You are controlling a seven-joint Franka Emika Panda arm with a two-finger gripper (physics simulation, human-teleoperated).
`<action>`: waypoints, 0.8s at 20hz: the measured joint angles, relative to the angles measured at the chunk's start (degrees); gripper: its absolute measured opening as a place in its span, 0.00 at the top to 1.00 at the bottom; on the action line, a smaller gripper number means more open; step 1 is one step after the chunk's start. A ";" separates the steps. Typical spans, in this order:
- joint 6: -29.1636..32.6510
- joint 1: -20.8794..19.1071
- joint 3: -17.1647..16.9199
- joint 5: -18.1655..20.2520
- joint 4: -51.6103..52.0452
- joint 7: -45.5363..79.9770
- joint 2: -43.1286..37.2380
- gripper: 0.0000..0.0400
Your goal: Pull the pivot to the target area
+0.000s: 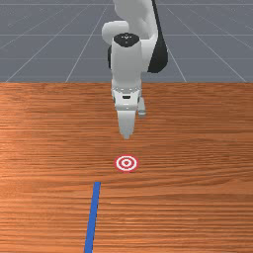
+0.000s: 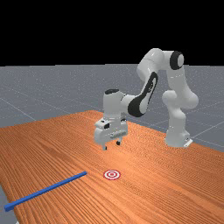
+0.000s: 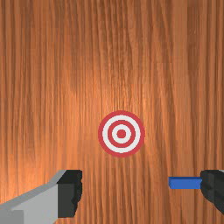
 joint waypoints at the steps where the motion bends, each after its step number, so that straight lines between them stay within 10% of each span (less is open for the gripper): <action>1: -7.84 0.00 -0.01 0.03 2.44 0.00 -2.09 0.39; 3: -23.76 0.00 -0.01 0.03 12.89 0.01 -7.50 0.78; 5: -42.21 0.02 0.00 0.03 33.36 0.01 -5.98 0.92; 6: -42.11 -0.34 0.12 1.42 34.37 -0.50 -7.36 0.56; 8: -42.08 -0.26 0.15 1.47 34.54 -0.29 -7.70 0.21; 13: -45.52 0.08 0.14 0.47 37.67 0.23 -5.67 0.02; 14: -42.33 1.24 -0.27 -4.64 34.32 1.98 -7.39 0.01; 16: -36.11 0.09 -0.03 -0.20 29.19 0.07 -10.11 0.00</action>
